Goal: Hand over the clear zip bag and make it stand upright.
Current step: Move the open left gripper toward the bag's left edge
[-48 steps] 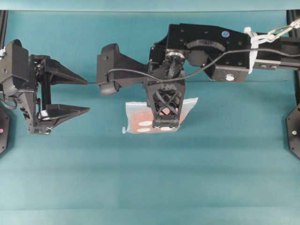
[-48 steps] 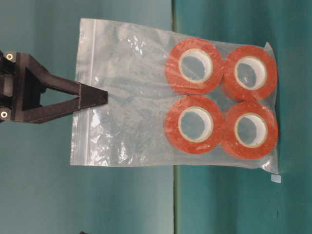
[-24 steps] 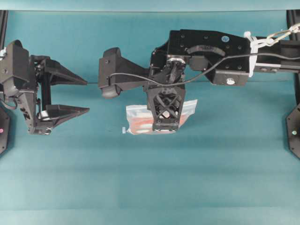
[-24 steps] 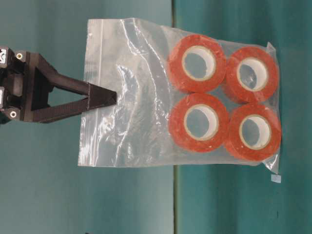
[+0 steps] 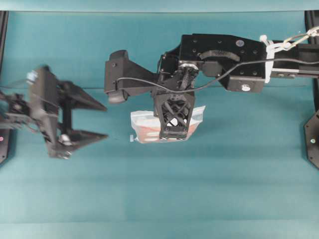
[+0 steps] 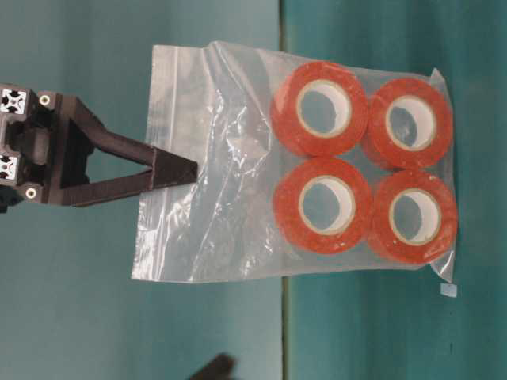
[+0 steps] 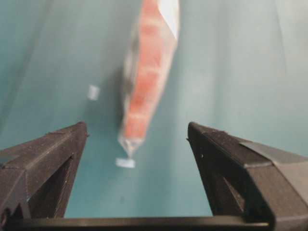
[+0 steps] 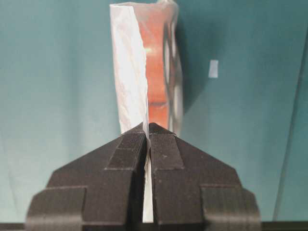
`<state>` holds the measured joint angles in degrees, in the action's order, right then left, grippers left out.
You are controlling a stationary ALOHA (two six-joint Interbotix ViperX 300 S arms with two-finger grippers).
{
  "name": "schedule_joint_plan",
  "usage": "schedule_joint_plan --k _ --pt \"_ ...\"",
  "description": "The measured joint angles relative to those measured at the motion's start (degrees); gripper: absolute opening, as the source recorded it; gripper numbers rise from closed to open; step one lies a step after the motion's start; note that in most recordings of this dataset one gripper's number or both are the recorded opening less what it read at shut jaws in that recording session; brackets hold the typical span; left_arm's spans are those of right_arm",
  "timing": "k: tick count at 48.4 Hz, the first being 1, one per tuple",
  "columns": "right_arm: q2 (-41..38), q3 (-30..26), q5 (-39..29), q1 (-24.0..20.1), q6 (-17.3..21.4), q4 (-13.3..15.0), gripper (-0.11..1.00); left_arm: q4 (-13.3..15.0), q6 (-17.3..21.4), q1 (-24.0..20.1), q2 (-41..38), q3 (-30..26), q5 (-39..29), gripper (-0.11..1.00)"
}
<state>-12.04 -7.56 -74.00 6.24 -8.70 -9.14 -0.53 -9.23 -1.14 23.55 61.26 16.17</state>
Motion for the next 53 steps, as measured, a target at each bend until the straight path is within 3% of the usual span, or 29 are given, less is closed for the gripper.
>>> schedule_joint_plan --k 21,53 --pt "0.26 0.88 0.44 0.53 0.0 0.09 0.03 -0.09 0.09 0.0 -17.23 -4.92 7.12 0.92" --pt "0.53 1.32 1.32 0.53 0.0 0.0 0.03 0.0 0.53 0.0 -31.73 -13.89 15.64 0.92"
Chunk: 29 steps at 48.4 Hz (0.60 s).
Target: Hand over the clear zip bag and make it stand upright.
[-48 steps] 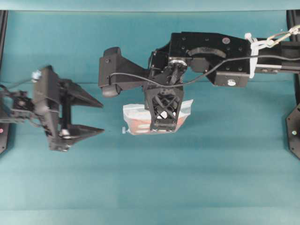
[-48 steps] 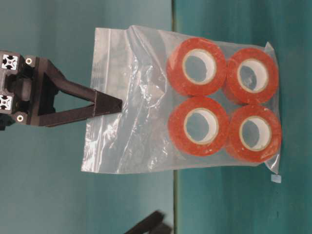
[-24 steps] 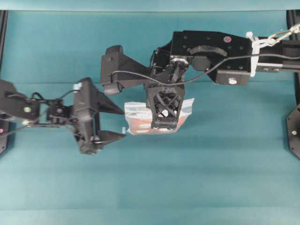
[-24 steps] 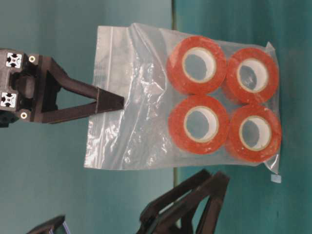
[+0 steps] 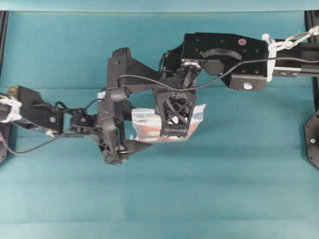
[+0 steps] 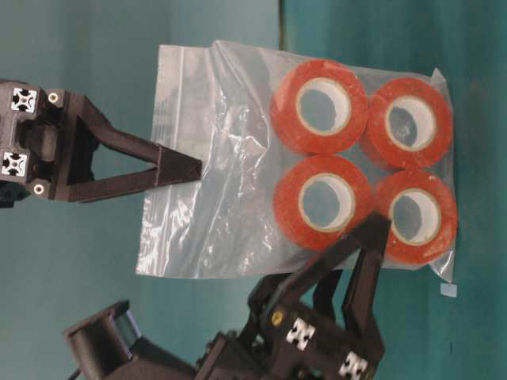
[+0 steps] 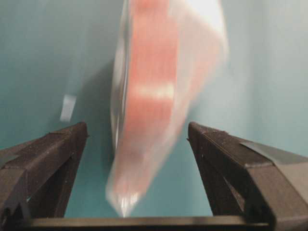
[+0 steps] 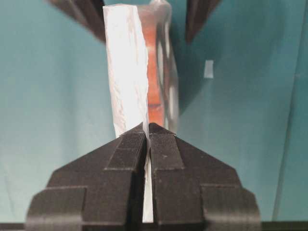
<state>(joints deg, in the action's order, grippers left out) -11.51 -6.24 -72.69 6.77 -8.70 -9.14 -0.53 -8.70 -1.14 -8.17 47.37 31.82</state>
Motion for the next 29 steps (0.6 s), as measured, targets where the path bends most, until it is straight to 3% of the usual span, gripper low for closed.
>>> schedule_joint_plan --k 17,24,29 --pt "0.0 0.09 0.0 0.0 0.0 0.0 0.03 -0.09 -0.18 -0.18 -4.31 -2.2 2.02 0.84" --pt "0.0 0.09 0.0 0.0 0.0 0.0 0.03 0.0 0.18 -0.7 -4.39 -2.2 3.78 0.67" --pt "0.0 0.09 0.0 0.09 0.0 0.0 0.03 -0.09 0.79 -0.7 -4.39 -2.2 4.83 0.46"
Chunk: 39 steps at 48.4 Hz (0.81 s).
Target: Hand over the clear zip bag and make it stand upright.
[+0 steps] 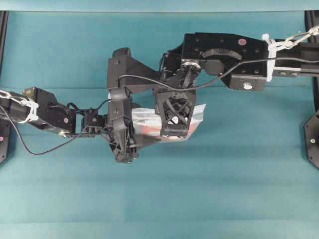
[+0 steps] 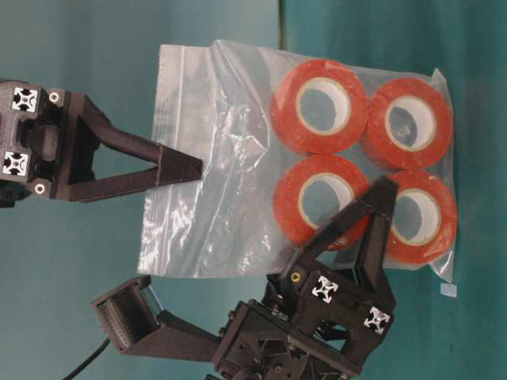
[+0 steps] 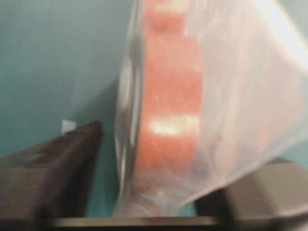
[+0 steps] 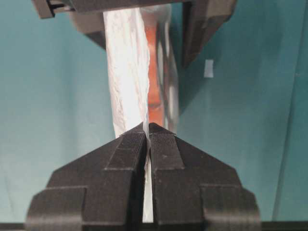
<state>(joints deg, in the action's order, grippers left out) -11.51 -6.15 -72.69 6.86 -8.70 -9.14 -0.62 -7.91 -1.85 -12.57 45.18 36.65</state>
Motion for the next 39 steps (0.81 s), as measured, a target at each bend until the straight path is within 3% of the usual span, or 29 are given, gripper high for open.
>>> schedule_joint_plan --k 6,14,39 --pt "0.0 0.0 0.09 0.0 0.09 0.0 0.03 0.09 2.02 0.18 0.0 0.0 0.44 0.25" --pt "0.0 0.0 0.09 -0.09 0.09 0.0 0.03 0.09 4.83 0.35 -0.18 -0.18 0.35 0.24" --pt "0.09 0.26 1.32 -0.09 1.05 0.0 0.03 0.09 5.01 0.35 -0.26 -0.26 0.26 0.24"
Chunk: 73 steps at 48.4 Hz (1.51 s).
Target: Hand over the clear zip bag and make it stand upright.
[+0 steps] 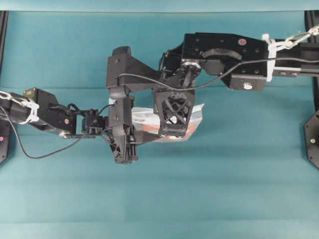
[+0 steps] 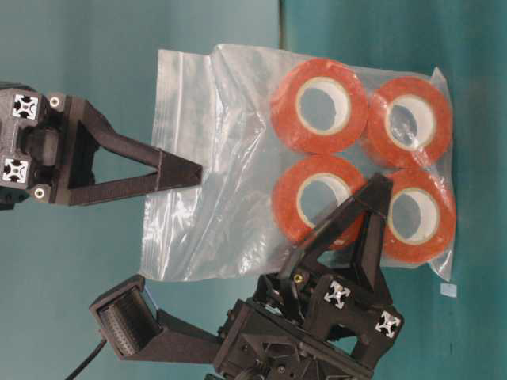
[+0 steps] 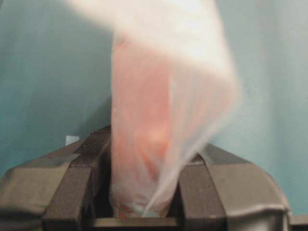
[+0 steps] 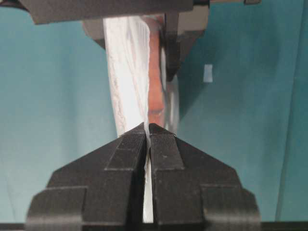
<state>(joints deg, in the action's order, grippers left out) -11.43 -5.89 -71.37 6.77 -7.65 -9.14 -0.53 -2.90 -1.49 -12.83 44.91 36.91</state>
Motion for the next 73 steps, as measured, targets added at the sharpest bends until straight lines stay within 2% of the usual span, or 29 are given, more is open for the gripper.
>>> schedule_joint_plan --k 5,10,13,20,24,30,38,46,57,73 --pt "0.09 0.26 0.18 0.0 0.18 0.0 0.04 -0.09 0.18 0.0 0.0 -0.09 0.0 0.24" --pt "0.35 0.62 0.18 -0.09 0.26 -0.09 0.16 0.0 0.18 -0.09 0.0 -0.09 0.0 0.24" --pt "0.62 0.97 -0.09 -0.18 0.35 -0.09 0.29 0.0 0.18 -0.09 0.0 -0.09 0.0 0.24" --pt "1.76 1.93 -0.53 -0.53 1.14 -0.35 0.71 0.0 0.18 -0.09 0.0 -0.09 0.0 0.24" --pt "3.16 2.55 -0.44 -0.79 1.85 -0.26 0.88 0.0 0.18 -0.09 0.0 -0.09 0.0 0.24" --pt "5.89 4.31 -0.26 -0.79 2.2 -0.09 0.85 -0.09 0.18 -0.09 0.0 -0.09 0.0 0.24" --pt "10.37 8.53 0.53 -0.79 2.29 1.49 0.86 -0.09 0.18 -0.09 0.0 0.0 0.0 0.24" --pt "15.82 13.45 4.39 -0.53 2.55 1.93 0.86 -0.09 0.18 -0.09 0.0 -0.09 0.0 0.24" --pt "21.53 19.6 9.32 0.88 4.92 2.02 0.86 -0.09 0.26 -0.09 0.0 -0.09 0.0 0.24" --pt "29.53 27.77 16.52 1.58 5.63 2.2 0.85 0.0 0.18 -0.09 0.0 -0.09 0.0 0.24"
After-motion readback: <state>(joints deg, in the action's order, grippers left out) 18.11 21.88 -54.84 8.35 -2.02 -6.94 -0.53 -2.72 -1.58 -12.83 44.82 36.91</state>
